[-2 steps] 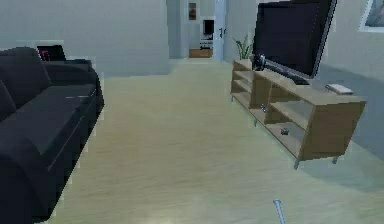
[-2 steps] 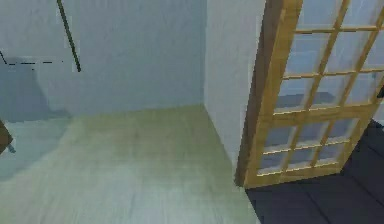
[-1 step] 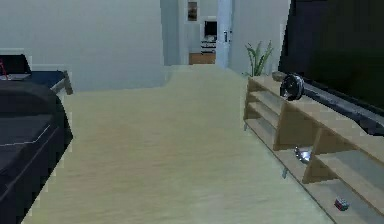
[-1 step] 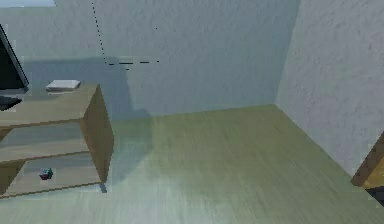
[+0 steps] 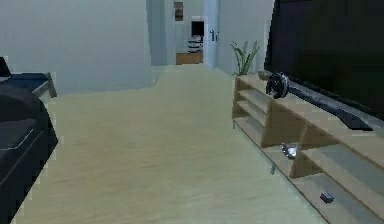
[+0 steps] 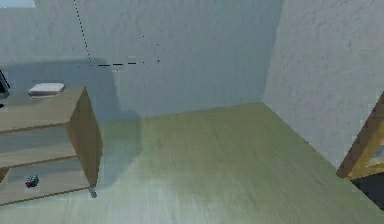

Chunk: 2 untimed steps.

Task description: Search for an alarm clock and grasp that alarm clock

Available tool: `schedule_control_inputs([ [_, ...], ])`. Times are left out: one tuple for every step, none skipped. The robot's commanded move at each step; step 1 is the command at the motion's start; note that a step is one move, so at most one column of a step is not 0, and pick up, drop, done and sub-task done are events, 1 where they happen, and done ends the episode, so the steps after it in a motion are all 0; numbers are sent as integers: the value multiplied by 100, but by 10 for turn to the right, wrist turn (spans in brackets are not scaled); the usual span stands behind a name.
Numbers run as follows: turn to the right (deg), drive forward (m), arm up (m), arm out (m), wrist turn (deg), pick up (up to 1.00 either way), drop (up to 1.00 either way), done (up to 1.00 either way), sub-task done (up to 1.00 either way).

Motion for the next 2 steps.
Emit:
schedule_control_inputs([
  [0,35,0,0,0,0,0,0,0],
  [390,0,0,0,0,0,0,0,0],
])
